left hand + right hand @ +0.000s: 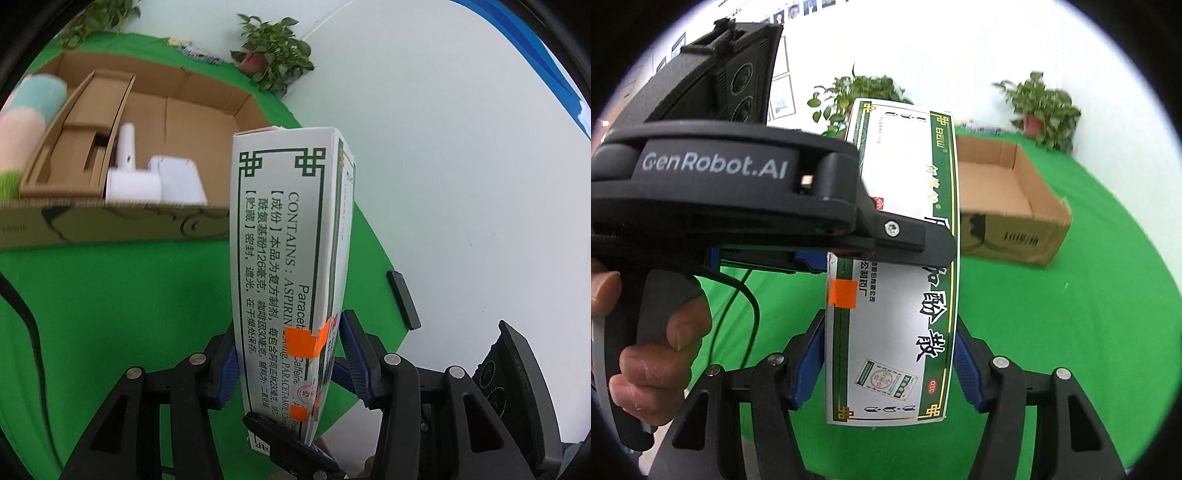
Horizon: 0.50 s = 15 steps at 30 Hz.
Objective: Organize objects
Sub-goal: 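Lift the medicine box with both grippers and carry it over the box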
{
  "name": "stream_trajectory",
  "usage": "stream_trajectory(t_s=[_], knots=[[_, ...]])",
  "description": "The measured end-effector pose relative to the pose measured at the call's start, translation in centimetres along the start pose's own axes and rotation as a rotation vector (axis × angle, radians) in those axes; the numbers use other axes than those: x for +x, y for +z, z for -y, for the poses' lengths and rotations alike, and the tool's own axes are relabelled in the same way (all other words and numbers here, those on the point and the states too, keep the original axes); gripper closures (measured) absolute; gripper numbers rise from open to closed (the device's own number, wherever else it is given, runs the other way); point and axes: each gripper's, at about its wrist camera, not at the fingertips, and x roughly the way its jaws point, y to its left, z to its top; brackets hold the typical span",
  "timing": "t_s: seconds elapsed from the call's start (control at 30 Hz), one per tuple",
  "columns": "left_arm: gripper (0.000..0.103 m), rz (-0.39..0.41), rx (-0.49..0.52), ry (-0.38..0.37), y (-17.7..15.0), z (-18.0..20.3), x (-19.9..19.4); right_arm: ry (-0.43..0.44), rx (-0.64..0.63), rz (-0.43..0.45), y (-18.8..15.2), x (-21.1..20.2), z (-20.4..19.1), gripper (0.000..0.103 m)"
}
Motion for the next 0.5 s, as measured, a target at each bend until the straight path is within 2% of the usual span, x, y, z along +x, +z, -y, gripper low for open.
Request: stream_trajectory(t_s=[0.1, 0.17, 0.23, 0.27, 0.4, 0.5], knots=[[0.056, 0.019, 0.036, -0.001, 0.8, 2.1, -0.7, -0.016, -0.005, 0.044, 1.3, -0.5, 0.3, 0.042], [0.056, 0.029, 0.051, -0.002, 1.9, 2.2, -2.1, -0.023, -0.008, 0.067, 2.2, -0.6, 0.5, 0.042], [0.056, 0.038, 0.064, -0.005, 3.1, 3.8, -1.2, -0.029, -0.012, 0.089, 3.1, -0.8, 0.8, 0.042], [0.056, 0.043, 0.069, -0.007, 4.3, 4.9, 0.5, -0.03, -0.015, 0.097, 3.4, -0.9, 0.9, 0.042], [0.056, 0.054, 0.092, 0.004, 6.8, 6.5, -0.5, -0.036, -0.016, 0.13, 5.3, -1.2, 1.5, 0.042], [0.056, 0.061, 0.111, 0.005, 9.9, 6.9, -0.6, -0.034, -0.012, 0.151, 6.9, -1.0, 2.3, 0.042]])
